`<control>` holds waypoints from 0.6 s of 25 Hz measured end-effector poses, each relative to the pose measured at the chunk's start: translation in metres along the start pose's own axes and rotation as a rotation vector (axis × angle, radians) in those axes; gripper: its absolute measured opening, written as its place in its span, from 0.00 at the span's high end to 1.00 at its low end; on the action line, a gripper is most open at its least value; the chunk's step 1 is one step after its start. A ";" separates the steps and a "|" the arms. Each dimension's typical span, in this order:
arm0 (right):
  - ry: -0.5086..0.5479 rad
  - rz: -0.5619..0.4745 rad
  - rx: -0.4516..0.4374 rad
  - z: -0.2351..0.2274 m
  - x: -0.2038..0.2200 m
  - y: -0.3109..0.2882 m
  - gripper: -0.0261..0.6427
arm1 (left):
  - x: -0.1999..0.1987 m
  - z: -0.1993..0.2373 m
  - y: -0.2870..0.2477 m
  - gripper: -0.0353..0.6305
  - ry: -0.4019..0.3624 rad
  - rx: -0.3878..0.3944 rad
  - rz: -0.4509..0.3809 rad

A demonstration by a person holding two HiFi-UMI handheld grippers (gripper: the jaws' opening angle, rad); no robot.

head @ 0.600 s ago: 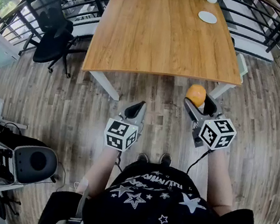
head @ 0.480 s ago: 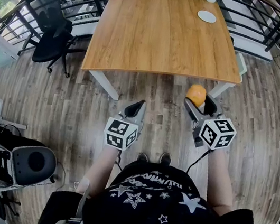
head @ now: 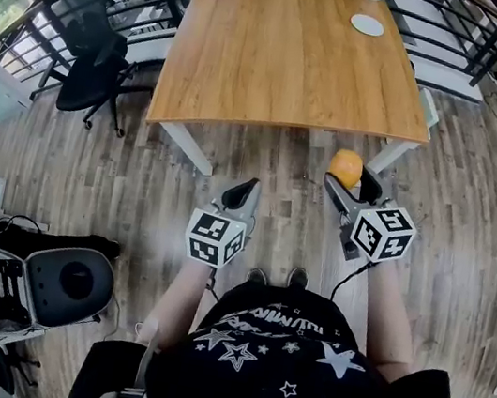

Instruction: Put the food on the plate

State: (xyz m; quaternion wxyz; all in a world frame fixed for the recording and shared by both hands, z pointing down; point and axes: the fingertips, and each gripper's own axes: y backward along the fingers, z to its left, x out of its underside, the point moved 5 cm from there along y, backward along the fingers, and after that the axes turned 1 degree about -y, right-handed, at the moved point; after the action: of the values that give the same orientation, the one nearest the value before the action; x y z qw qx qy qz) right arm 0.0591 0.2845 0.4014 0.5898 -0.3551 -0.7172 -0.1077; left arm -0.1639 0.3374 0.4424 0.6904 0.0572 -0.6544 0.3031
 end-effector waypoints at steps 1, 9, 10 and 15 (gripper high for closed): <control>0.001 0.002 0.001 0.001 0.000 0.001 0.46 | 0.002 -0.001 0.003 0.95 0.003 0.002 0.004; -0.030 0.010 0.040 0.017 0.004 -0.011 0.46 | 0.022 0.019 0.024 0.95 0.030 0.011 0.027; -0.038 0.011 0.047 0.019 0.006 -0.014 0.46 | 0.024 0.024 0.026 0.95 0.030 0.015 0.028; -0.074 0.010 0.091 0.026 0.017 -0.026 0.46 | 0.029 0.050 0.030 0.95 0.016 0.041 0.033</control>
State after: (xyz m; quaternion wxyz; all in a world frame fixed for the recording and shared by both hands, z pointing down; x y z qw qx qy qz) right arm 0.0217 0.2867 0.4164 0.5792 -0.3349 -0.7409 -0.0589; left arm -0.2228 0.3479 0.4669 0.6892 0.0583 -0.6433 0.3282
